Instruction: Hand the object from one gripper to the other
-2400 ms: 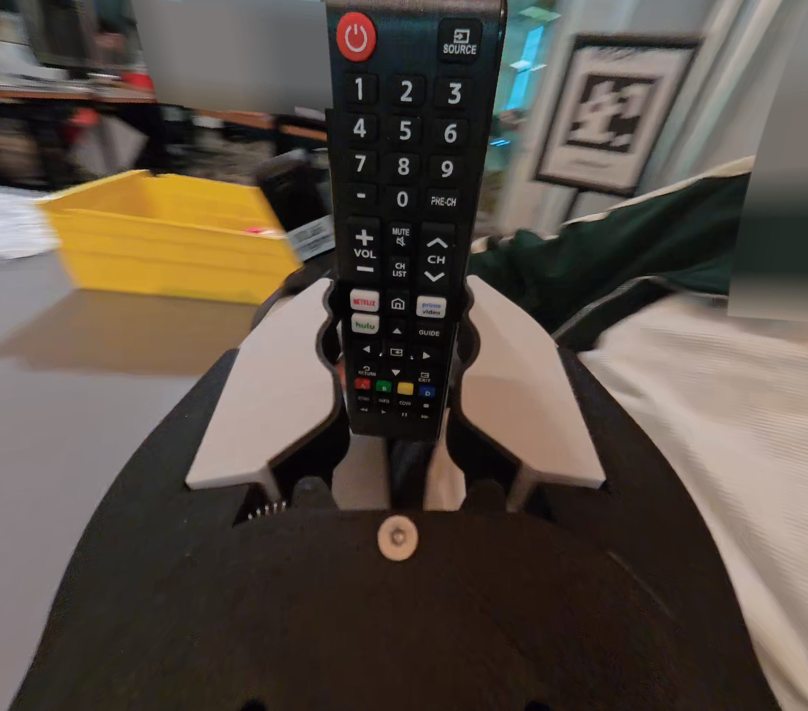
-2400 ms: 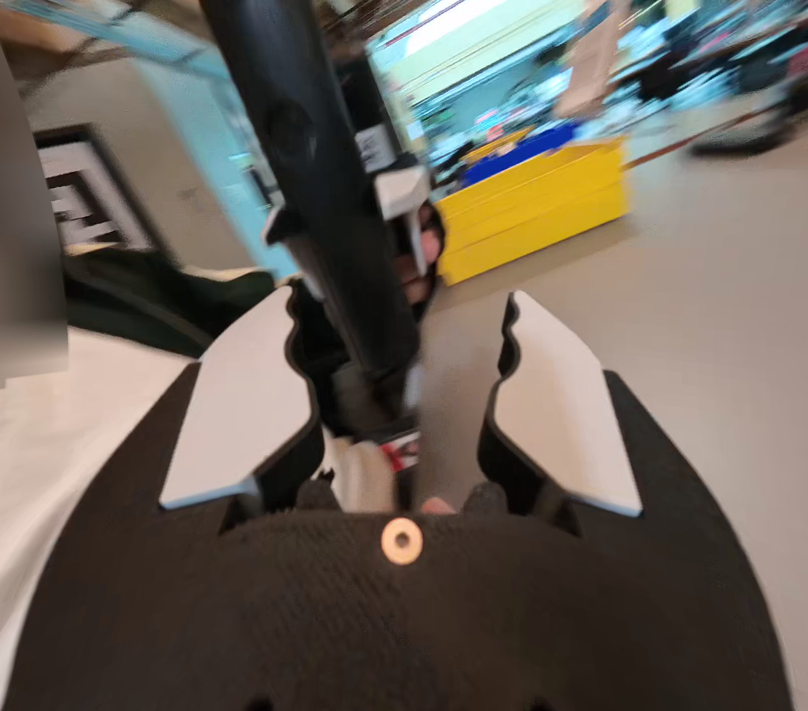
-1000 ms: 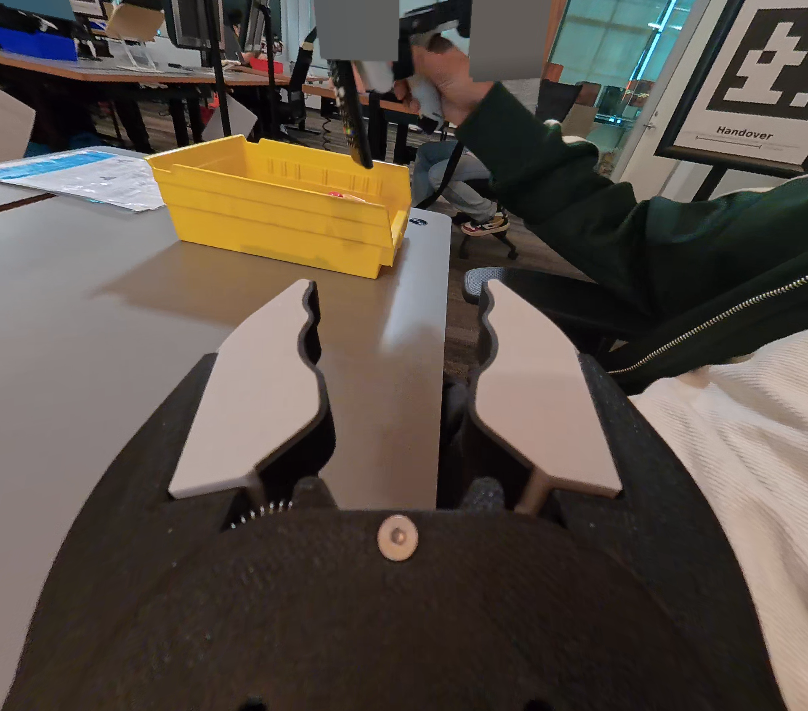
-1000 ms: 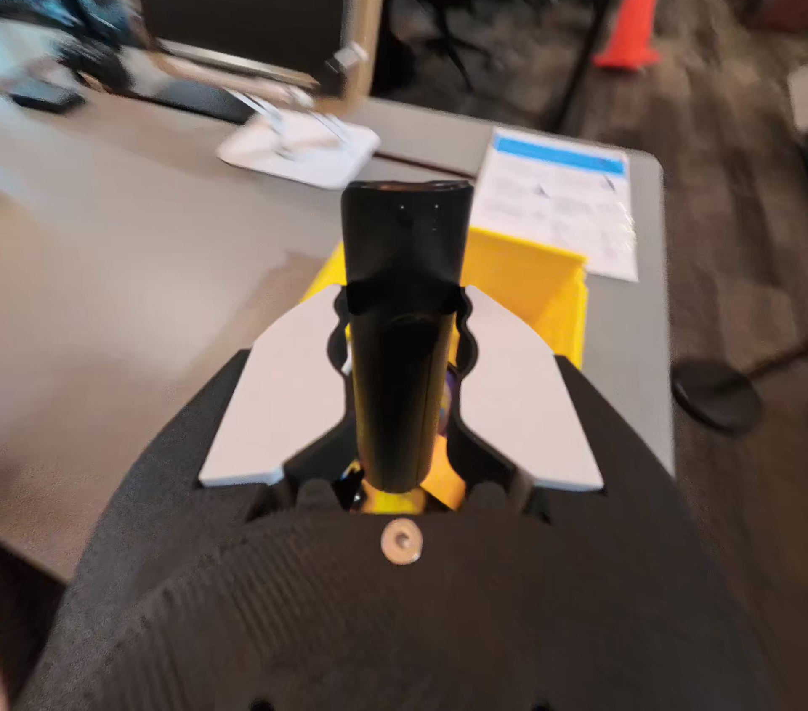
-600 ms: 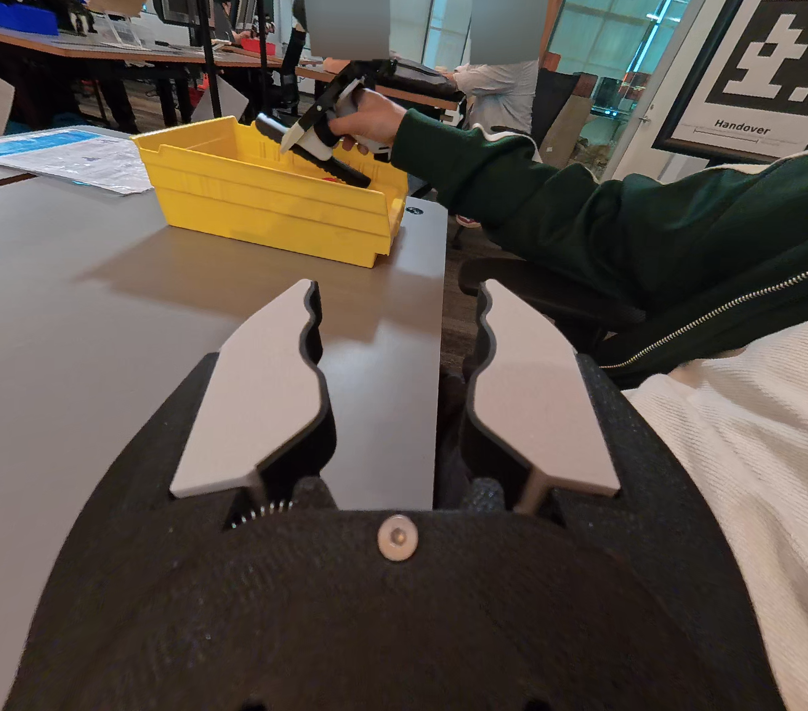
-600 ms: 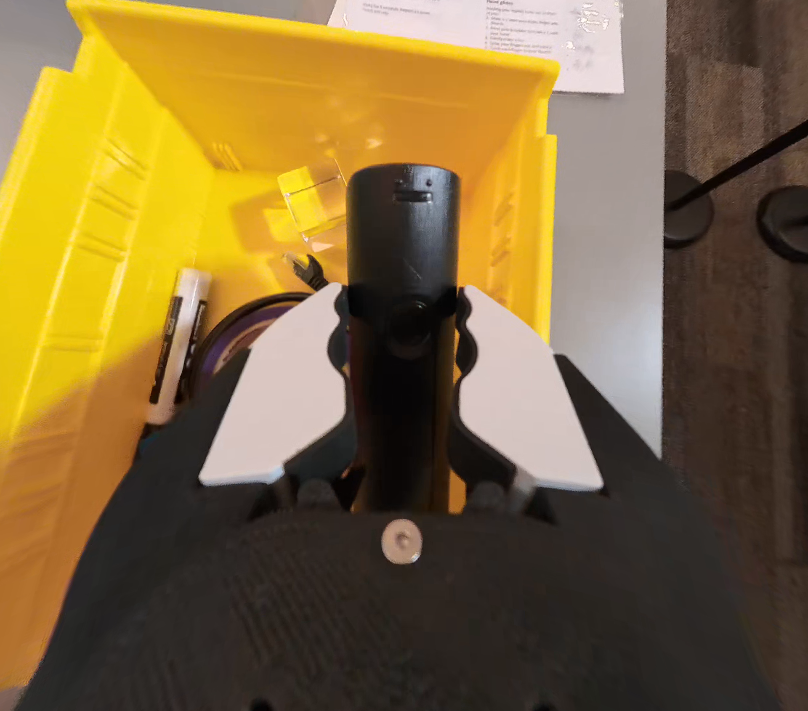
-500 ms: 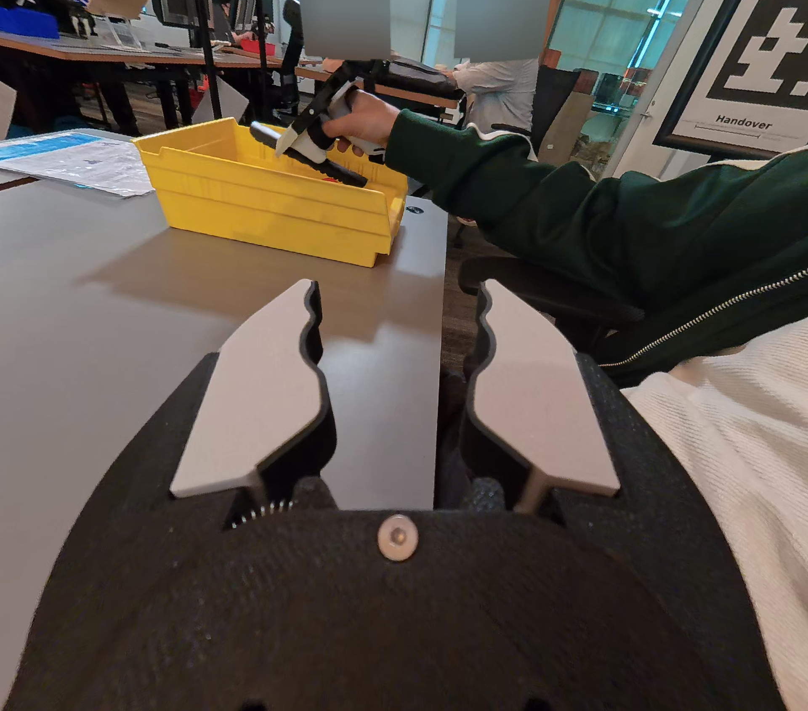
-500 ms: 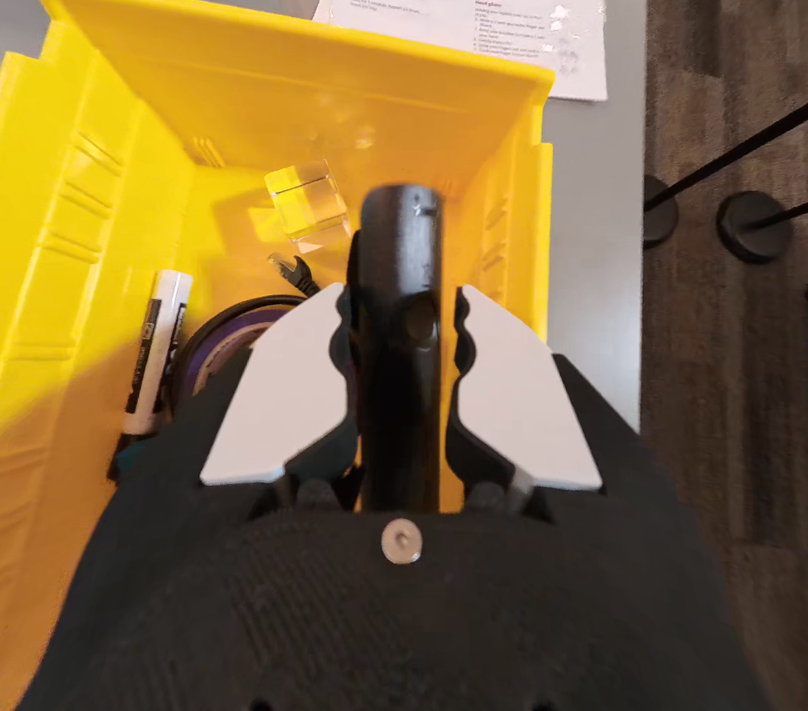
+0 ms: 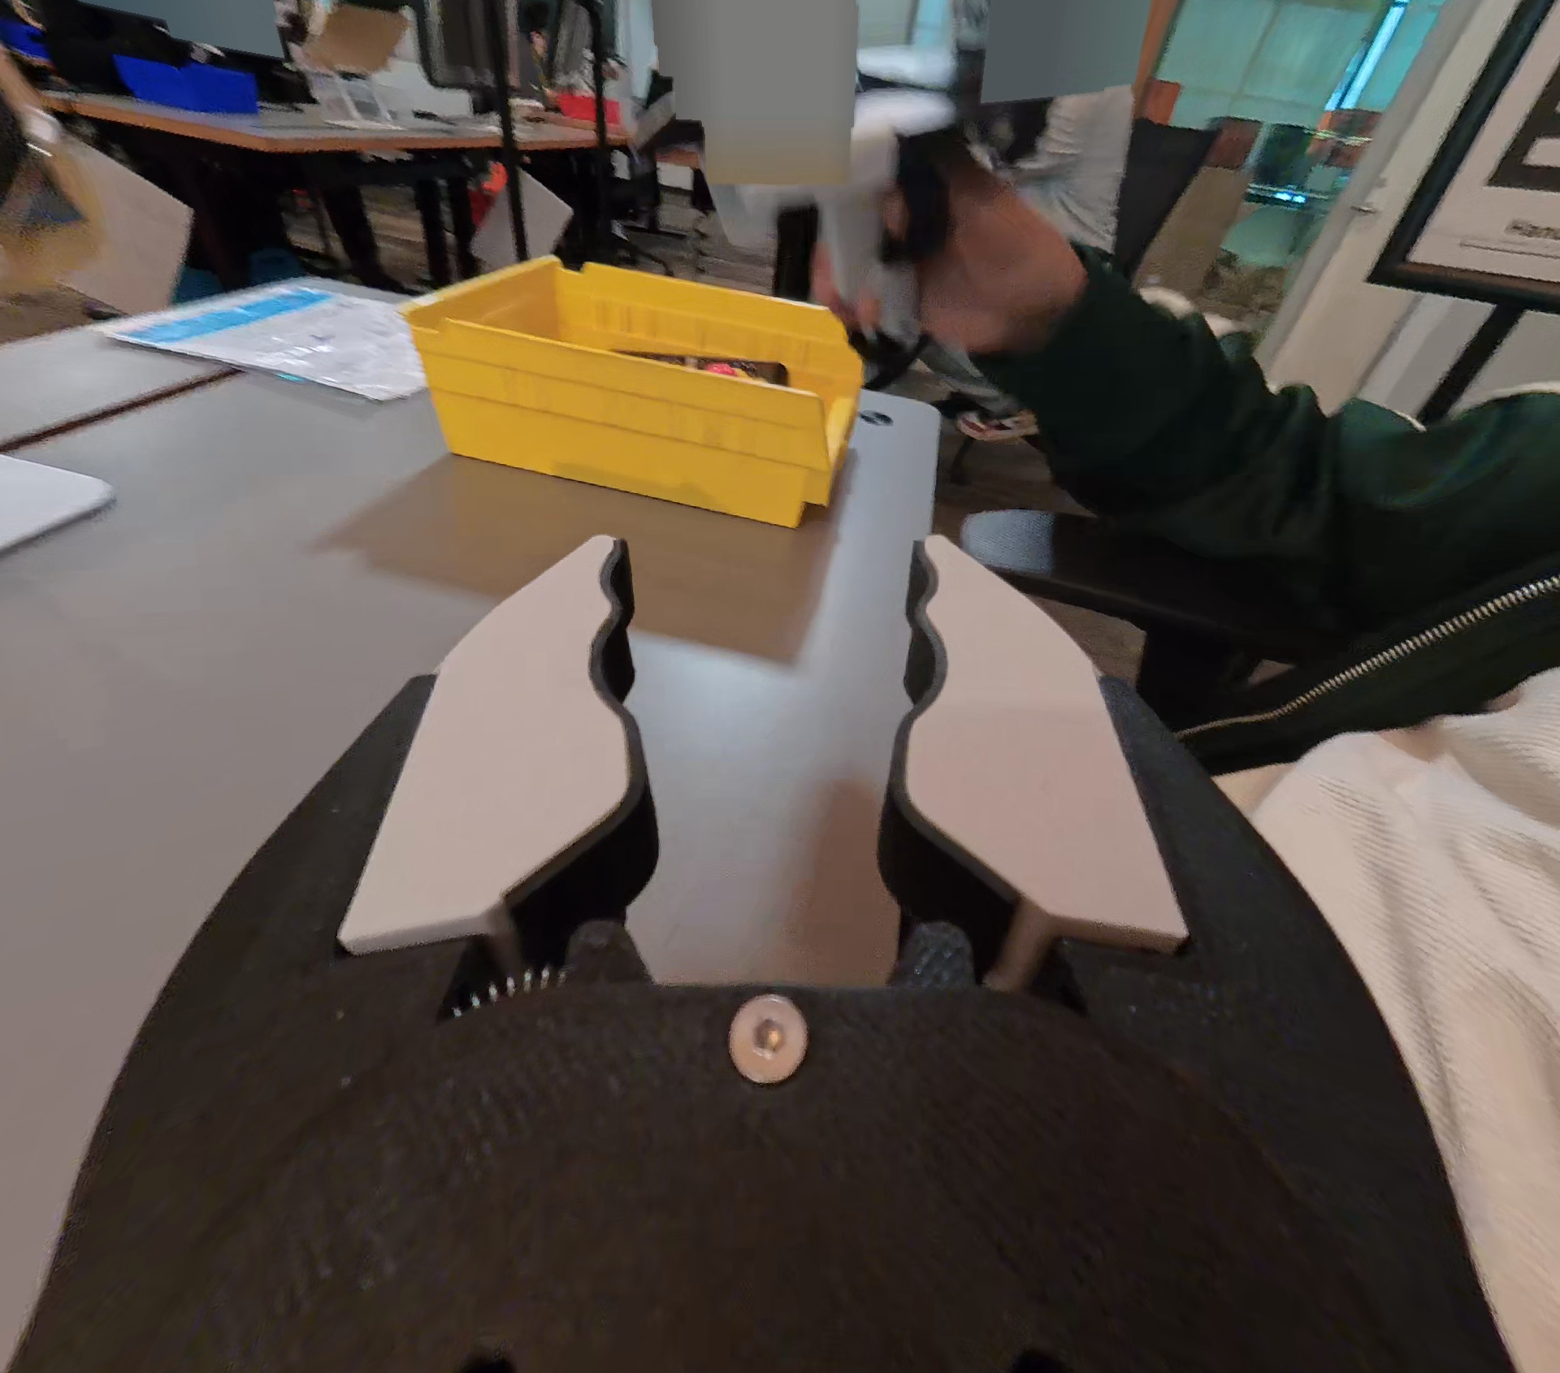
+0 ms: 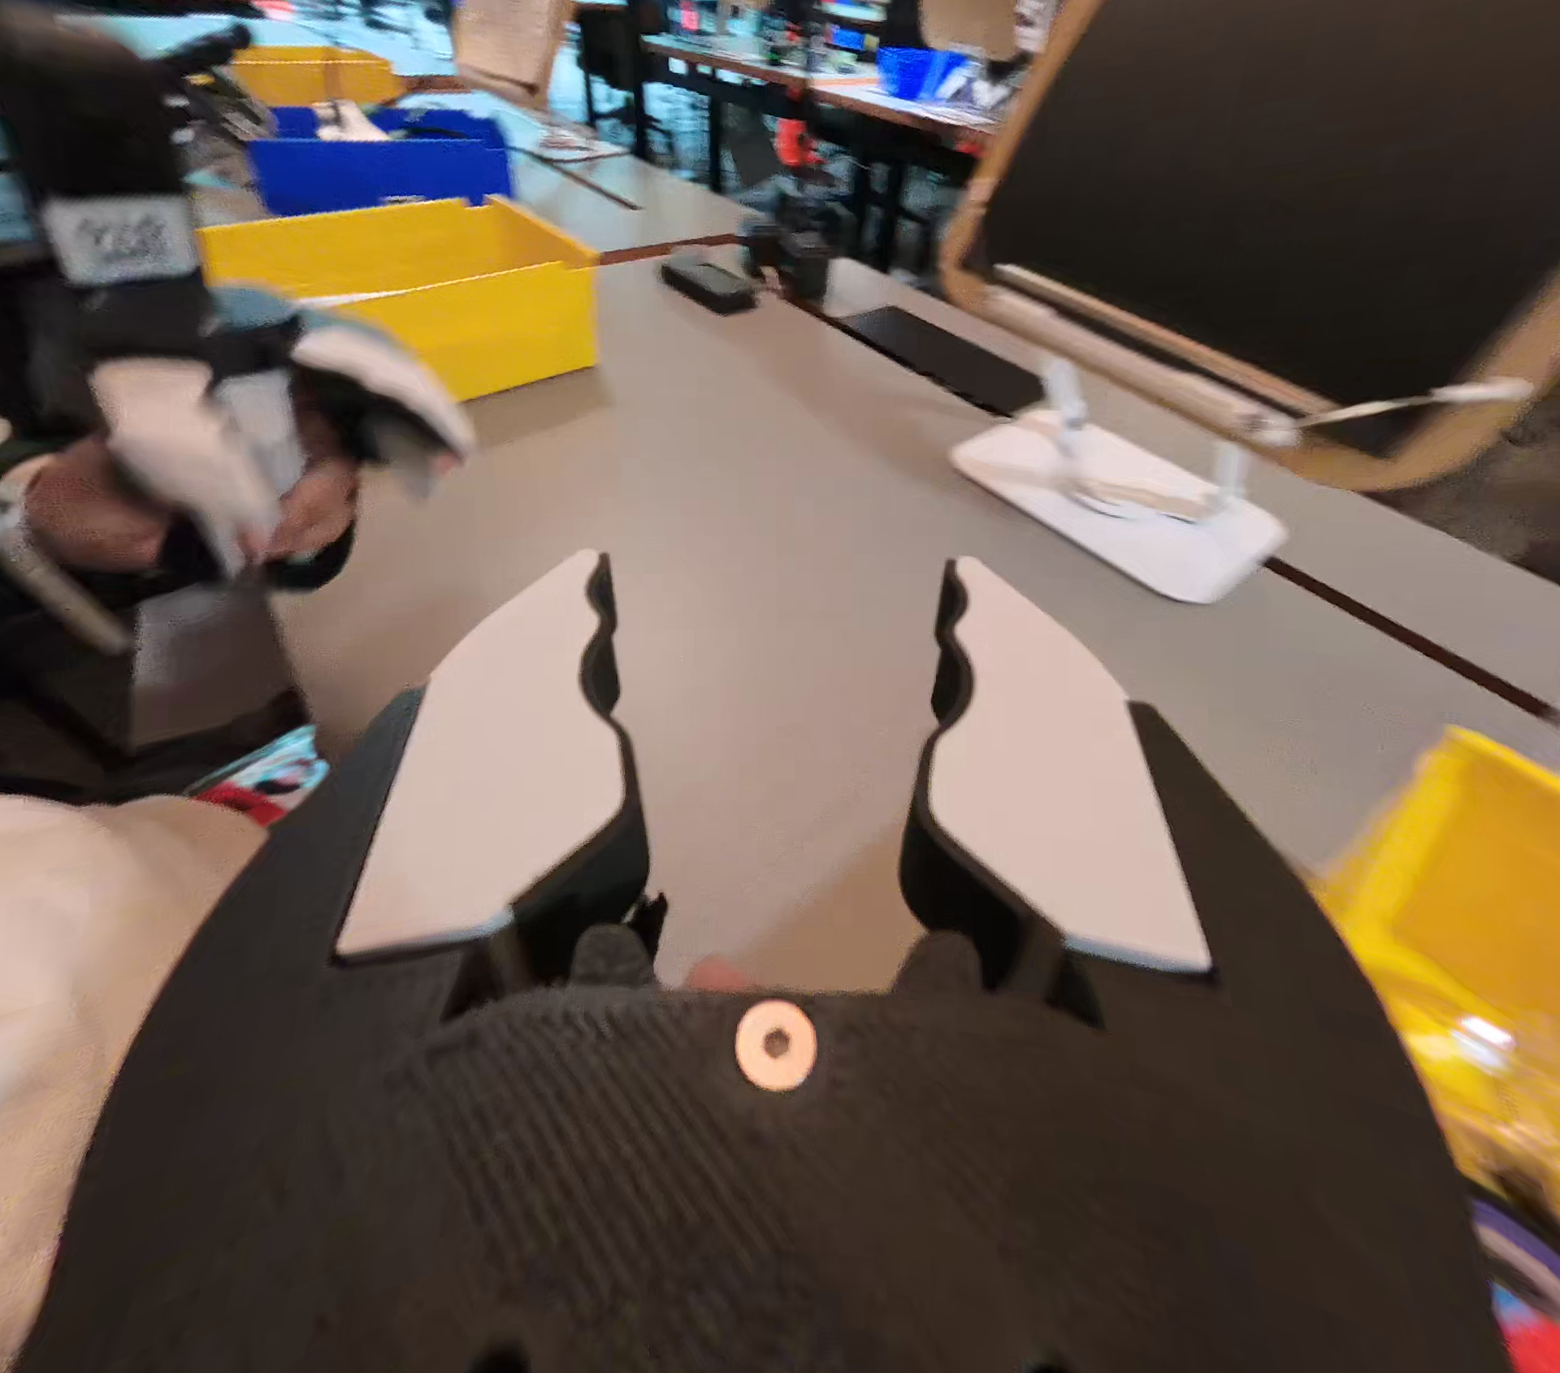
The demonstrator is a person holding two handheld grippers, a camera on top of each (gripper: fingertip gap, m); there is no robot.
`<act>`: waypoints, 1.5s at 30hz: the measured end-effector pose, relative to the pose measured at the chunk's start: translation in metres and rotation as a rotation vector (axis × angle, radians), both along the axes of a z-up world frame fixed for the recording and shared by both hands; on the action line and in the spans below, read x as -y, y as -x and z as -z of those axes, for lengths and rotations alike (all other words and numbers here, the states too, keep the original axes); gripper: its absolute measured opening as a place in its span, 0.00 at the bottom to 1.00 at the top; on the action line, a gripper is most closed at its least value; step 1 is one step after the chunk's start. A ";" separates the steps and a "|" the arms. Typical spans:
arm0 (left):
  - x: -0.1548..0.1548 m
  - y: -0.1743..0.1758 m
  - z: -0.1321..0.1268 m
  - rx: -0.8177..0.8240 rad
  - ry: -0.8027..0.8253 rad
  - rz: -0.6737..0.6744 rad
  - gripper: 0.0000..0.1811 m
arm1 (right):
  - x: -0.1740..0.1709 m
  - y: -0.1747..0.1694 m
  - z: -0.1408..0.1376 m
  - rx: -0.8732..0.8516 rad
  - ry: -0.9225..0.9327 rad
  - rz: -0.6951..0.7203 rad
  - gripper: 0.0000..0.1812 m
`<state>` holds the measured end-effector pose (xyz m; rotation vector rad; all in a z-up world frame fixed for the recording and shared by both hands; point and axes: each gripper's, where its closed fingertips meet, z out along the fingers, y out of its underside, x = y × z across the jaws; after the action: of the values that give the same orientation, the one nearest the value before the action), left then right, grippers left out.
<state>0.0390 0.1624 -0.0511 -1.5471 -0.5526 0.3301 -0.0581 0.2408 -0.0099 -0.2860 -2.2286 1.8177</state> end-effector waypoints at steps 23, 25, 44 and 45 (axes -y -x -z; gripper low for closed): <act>0.458 -0.115 0.135 1.131 0.313 -0.851 0.25 | 0.070 -0.054 0.104 0.015 -0.196 -0.186 0.38; 0.455 -0.119 0.149 1.191 0.417 -0.838 0.24 | 0.072 -0.055 0.105 -0.014 -0.212 -0.186 0.38; 0.305 -0.056 -0.044 0.333 0.260 -0.584 0.05 | 0.099 -0.081 0.082 0.012 -0.072 -0.291 0.35; 0.264 -0.048 -0.059 0.265 0.181 -0.456 0.05 | 0.102 -0.086 0.071 0.050 0.007 -0.322 0.35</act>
<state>0.0873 -0.1012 0.0080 -1.6411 -1.1149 0.5360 0.0283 0.1388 -0.0806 0.0306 -2.4177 1.9923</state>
